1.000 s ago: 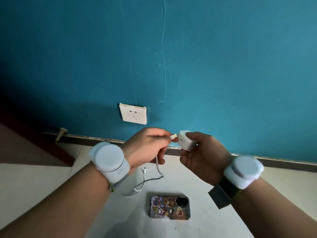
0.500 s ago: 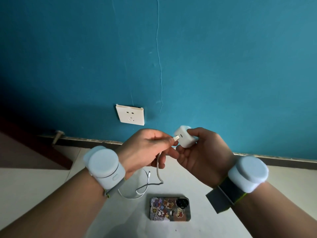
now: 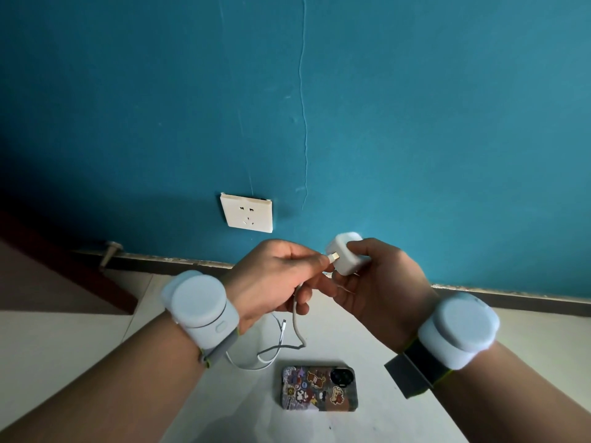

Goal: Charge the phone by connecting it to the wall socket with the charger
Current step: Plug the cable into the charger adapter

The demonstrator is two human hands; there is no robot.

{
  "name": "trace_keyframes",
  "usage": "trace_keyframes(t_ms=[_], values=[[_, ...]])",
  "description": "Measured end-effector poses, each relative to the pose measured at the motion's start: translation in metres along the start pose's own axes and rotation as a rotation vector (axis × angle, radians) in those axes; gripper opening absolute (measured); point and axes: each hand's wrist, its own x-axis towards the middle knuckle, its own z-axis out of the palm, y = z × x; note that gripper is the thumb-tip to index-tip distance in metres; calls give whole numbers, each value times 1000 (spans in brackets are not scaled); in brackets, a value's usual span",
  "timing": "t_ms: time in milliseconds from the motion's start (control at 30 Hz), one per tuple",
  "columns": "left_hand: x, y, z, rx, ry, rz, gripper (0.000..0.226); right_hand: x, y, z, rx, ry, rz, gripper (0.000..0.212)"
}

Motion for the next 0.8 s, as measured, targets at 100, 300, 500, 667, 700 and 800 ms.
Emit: trace_keyframes(t_ms=[100, 300, 500, 667, 700, 800], values=[[0, 0, -1, -20, 1, -3, 20, 0, 1, 1, -2, 5, -31, 33], [-2, 1, -3, -25, -4, -5, 19, -2, 2, 3, -83, -2, -87, 41], [-3, -1, -2, -29, 9, -4, 21, -3, 3, 3, -124, 23, -136, 36], [-2, -1, -2, -15, 21, -1, 20, -4, 3, 3, -150, 38, -172, 33], [-2, -1, -3, -13, 23, -1, 20, -4, 3, 4, -158, 41, -181, 32], [-1, -2, -3, -13, 29, -2, 20, -4, 4, 5, -179, 41, -206, 28]])
